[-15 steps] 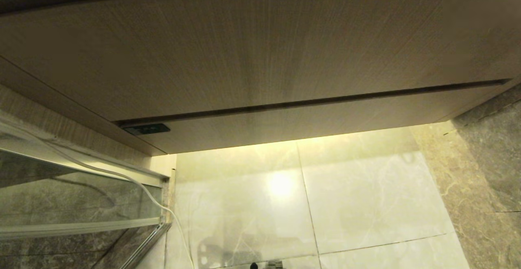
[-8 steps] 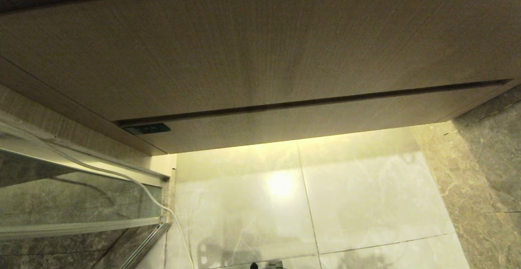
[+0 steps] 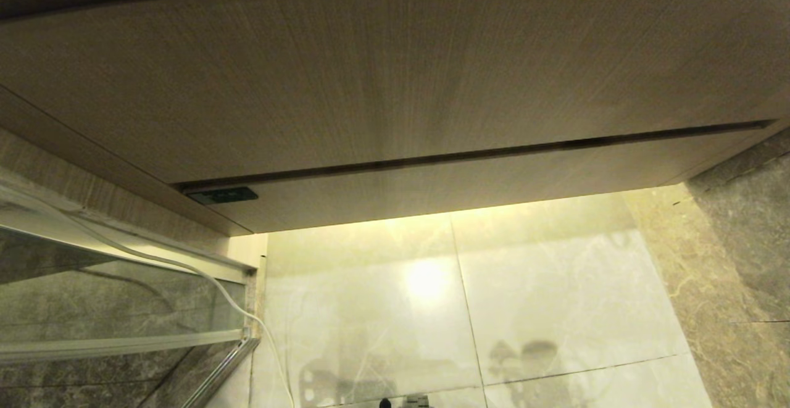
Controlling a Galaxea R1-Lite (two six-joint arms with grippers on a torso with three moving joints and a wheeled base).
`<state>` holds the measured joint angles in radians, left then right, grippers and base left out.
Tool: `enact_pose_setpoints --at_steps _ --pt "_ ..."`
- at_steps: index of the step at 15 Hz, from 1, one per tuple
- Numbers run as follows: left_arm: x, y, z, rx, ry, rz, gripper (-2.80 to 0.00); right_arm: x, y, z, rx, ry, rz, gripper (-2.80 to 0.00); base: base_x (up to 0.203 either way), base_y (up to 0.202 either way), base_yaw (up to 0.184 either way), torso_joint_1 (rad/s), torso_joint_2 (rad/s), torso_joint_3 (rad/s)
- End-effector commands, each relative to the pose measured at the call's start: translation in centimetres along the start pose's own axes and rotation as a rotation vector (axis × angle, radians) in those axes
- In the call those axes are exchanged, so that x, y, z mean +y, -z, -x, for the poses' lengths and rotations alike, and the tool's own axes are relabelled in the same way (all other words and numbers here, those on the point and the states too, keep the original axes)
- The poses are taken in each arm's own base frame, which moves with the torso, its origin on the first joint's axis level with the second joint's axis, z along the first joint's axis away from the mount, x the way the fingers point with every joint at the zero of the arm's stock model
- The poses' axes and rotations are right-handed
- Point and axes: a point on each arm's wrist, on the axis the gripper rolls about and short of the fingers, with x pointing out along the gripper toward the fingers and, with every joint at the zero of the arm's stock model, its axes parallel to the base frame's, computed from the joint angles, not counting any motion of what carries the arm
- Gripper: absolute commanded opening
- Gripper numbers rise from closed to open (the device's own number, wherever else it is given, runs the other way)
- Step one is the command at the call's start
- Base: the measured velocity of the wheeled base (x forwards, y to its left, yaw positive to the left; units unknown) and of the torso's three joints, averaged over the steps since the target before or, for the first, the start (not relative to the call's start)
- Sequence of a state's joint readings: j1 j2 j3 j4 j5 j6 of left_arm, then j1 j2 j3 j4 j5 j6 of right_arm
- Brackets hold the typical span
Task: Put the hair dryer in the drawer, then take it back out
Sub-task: Pull open the drawer
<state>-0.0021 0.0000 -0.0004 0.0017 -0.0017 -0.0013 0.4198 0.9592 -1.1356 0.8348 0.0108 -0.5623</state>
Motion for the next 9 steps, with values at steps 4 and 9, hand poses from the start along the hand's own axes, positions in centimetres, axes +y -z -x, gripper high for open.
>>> enact_pose_setpoints --at_steps 4,9 --pt "0.0 0.0 0.0 0.000 0.000 0.000 -2.80 0.0 0.1 -5.2 0.009 0.100 0.314 0.00 0.000 0.000 0.000 0.000 0.00 0.000" --pt "0.0 0.0 0.0 0.000 -0.001 0.000 -2.80 0.1 0.1 -9.3 -0.106 0.172 0.406 0.00 0.000 0.000 0.000 0.000 0.00 0.000"
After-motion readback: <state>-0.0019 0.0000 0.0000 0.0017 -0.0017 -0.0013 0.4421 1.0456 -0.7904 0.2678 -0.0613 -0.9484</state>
